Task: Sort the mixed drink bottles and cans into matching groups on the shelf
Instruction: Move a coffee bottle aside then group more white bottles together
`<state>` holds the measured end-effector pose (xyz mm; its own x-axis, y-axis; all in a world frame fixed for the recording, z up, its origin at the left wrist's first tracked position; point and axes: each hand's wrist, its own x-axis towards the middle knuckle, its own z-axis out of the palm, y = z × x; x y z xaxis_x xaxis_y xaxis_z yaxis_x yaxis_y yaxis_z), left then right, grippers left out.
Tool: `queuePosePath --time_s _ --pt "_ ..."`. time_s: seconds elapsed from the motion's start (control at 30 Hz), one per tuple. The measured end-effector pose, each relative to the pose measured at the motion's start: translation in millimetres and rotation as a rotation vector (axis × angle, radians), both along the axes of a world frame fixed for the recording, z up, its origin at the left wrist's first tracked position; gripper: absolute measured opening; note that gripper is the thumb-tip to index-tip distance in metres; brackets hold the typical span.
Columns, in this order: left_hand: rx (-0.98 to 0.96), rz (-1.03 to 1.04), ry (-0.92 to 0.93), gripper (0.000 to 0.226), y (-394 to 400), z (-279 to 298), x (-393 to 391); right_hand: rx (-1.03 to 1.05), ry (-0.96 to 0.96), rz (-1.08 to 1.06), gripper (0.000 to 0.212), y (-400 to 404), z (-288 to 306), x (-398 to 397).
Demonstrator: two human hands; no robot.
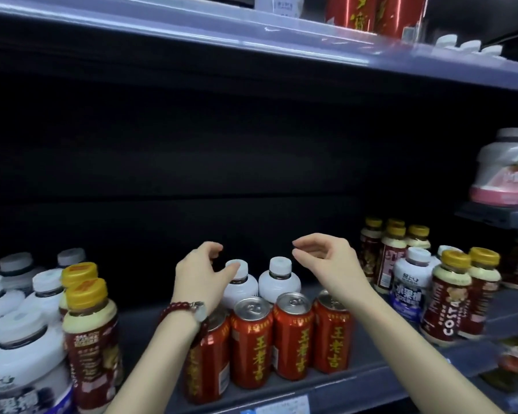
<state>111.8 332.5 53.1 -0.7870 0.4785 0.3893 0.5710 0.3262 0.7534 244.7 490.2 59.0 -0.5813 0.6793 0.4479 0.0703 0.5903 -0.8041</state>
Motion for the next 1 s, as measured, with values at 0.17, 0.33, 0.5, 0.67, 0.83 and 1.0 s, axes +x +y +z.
queuePosePath --time_s 0.17,0.33,0.5,0.67,0.83,1.0 --pt "-0.399 -0.101 -0.238 0.077 20 -1 -24 -0.008 -0.394 0.091 0.058 28 2 -29" --pt "-0.389 -0.136 -0.298 0.061 29 -1 -30 0.067 -0.683 0.154 0.048 36 -3 -45" --pt "-0.266 -0.147 -0.323 0.053 29 -9 -32 0.054 -0.536 0.15 0.04 36 -6 -45" --pt "-0.146 -0.111 -0.22 0.033 24 -5 -29 0.04 -0.392 0.127 0.026 18 -2 -42" --pt "0.015 -0.078 -0.076 0.032 -1 22 -21 0.132 -0.146 0.098 0.021 -8 23 -43" --pt "0.207 -0.061 0.022 0.031 -47 57 -15 0.143 0.119 0.165 0.03 -47 60 -46"
